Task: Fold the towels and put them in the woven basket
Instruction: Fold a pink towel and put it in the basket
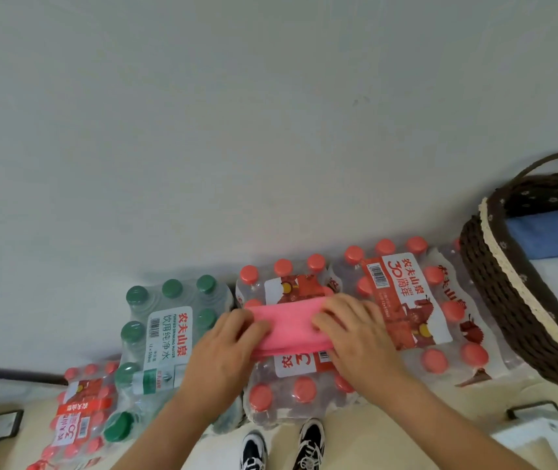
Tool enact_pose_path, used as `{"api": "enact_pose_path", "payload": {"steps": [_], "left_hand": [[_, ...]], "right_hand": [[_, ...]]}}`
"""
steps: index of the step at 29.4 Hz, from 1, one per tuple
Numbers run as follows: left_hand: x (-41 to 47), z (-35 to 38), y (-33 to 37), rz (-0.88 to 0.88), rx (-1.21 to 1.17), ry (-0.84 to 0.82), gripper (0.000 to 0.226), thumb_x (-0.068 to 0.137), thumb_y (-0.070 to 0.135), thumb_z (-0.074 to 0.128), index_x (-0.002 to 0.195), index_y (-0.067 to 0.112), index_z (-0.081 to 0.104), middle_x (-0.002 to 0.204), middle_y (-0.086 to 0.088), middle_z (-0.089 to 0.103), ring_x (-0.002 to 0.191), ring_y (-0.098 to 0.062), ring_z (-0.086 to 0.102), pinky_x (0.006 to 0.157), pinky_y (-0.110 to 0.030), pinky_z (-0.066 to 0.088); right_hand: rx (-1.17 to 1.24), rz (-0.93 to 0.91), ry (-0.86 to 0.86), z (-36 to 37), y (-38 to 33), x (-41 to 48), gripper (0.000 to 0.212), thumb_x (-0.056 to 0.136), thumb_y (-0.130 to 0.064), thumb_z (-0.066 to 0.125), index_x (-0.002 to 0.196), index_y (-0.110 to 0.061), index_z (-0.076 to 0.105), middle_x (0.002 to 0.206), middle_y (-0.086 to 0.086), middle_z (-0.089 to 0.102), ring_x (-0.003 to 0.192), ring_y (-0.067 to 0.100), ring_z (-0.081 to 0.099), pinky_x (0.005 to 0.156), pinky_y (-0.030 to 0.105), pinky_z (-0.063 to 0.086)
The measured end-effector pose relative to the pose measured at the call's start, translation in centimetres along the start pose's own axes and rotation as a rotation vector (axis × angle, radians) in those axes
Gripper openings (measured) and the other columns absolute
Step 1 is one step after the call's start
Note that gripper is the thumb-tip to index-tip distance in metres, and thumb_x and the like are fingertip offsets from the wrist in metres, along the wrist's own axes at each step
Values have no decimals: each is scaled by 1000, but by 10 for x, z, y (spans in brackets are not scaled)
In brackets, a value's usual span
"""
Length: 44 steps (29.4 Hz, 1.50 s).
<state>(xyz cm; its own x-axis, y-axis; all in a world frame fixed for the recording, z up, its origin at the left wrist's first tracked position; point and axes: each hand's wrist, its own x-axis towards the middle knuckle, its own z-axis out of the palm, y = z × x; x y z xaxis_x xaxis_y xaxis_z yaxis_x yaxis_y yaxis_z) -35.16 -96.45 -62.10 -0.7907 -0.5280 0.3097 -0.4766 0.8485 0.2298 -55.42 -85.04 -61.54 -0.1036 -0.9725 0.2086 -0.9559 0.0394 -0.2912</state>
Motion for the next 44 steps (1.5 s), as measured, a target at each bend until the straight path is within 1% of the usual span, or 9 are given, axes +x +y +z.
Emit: {"api": "enact_pose_path", "payload": {"steps": [10, 12, 15, 18, 22, 26, 29, 34, 44], "left_hand": [[0, -6, 9, -255, -332, -122, 17, 87, 46, 51, 94, 31, 55, 93, 17, 52, 76, -6, 54, 63, -32, 51], [6, -5, 14, -386, -470, -147, 36, 83, 36, 64, 115, 34, 47, 105, 14, 50, 91, -8, 54, 75, -30, 50], [9, -4, 12, -483, -566, -194, 89, 75, 29, 76, 146, 33, 22, 116, 5, 38, 106, -12, 41, 93, -30, 41], [9, -6, -1, -397, -438, -271, 79, 71, 38, 76, 139, 29, 36, 121, 2, 35, 114, -19, 35, 99, -32, 36], [-9, 2, -1, -246, -366, -289, 57, 68, 41, 76, 116, 31, 47, 118, 11, 47, 102, -14, 42, 81, -32, 43], [-26, 6, 3, -220, -403, -217, 50, 66, 33, 75, 107, 36, 47, 106, 15, 54, 93, -12, 42, 72, -33, 39], [-27, 1, 0, -179, -410, -293, 54, 70, 43, 68, 117, 41, 43, 115, 22, 46, 101, -8, 36, 79, -32, 33], [-29, -7, -13, -71, -358, -263, 53, 70, 69, 46, 117, 43, 49, 108, 31, 42, 104, -2, 38, 85, -31, 33], [50, -48, 54, -127, -665, -236, 38, 68, 27, 81, 94, 45, 60, 88, 31, 64, 78, 8, 60, 65, -13, 46]], "right_hand": [[-47, 293, 96, 0, -18, -7, 35, 91, -54, 44, 80, -30, 67, 92, -20, 66, 115, 8, 55, 101, 41, 26], [-66, 373, -2, -5, -22, 4, 27, 84, -57, 54, 97, -35, 61, 98, -20, 60, 111, 7, 54, 102, 40, 21], [-4, 479, -236, -17, -27, 14, 67, 80, -59, 59, 140, -41, 33, 113, -15, 47, 120, 9, 42, 106, 42, 23], [-73, 448, -318, -28, -35, 21, 72, 77, -57, 65, 140, -44, 34, 124, -9, 34, 127, 14, 28, 107, 44, 26], [-137, 349, -383, -29, -39, 13, 59, 73, -46, 72, 126, -36, 49, 147, -14, 29, 144, 11, 10, 110, 45, 18], [-157, 273, -213, -13, -47, -10, 46, 64, -16, 74, 101, -31, 52, 109, -10, 63, 111, 14, 59, 92, 35, 26], [-180, 278, -119, -4, -52, -23, 60, 50, -13, 80, 94, -33, 45, 83, -13, 65, 77, 11, 65, 87, 31, 27], [-126, 265, -136, -8, -50, -27, 44, 65, -21, 73, 103, -31, 53, 97, -12, 66, 89, 11, 63, 95, 32, 29], [526, 462, -106, -144, -2, -35, 30, 72, -16, 76, 97, -29, 64, 90, -10, 68, 83, 5, 65, 70, 27, 56]]}}
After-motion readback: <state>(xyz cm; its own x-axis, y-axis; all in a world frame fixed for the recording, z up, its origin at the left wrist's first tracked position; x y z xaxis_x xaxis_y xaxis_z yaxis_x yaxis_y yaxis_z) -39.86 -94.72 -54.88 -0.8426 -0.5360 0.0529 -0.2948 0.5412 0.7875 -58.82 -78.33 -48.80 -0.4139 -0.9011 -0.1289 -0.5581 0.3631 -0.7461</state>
